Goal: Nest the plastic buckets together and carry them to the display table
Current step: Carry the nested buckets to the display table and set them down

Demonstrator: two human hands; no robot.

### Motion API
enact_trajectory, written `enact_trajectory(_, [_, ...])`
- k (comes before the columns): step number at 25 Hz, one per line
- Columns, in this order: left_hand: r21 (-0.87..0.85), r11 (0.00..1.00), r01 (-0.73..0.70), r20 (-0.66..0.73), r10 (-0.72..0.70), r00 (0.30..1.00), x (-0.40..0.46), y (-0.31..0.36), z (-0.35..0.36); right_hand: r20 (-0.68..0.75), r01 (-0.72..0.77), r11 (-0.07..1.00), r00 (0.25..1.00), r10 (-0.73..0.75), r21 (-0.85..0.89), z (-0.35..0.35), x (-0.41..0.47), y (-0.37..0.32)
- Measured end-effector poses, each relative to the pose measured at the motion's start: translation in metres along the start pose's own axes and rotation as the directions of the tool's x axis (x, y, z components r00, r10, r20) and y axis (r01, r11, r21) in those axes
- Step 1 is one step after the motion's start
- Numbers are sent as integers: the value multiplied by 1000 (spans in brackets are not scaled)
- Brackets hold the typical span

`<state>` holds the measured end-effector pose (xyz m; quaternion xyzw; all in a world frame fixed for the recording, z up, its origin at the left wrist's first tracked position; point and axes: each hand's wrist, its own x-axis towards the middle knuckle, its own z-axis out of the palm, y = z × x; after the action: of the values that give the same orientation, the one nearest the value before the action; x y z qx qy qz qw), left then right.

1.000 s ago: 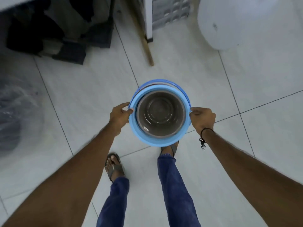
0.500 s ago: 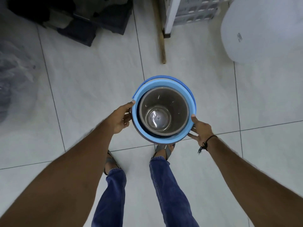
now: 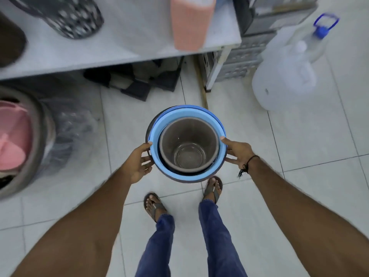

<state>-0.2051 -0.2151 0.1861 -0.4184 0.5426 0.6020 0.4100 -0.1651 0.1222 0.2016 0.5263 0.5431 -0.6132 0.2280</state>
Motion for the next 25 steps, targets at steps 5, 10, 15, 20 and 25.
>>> enact_trajectory(5, [12, 952, -305, 29, 305, 952, -159, 133, -40, 14, 242, 967, 970, -242, -72, 53, -163, -121])
enact_trajectory(10, [17, 813, -583, 103, 578, 809, -298, 268, -62, -62, 545, 838, 836, -544, -5, 105, -294, -241])
enact_trajectory(15, [-39, 667, -744, 111, 743, 660, -383, 385, -89, 12, 713, 699, 700, -714, 50, 159, -378, -373])
enact_trajectory(20, [-100, 554, -826, -25, 829, 559, -414, 503, -132, 168, 787, 615, 599, -783, 58, 251, -404, -503])
enact_trajectory(25, [-42, 580, -814, -243, 784, 571, -399, 572, -163, 290, 789, 612, 600, -745, -60, 336, -372, -574])
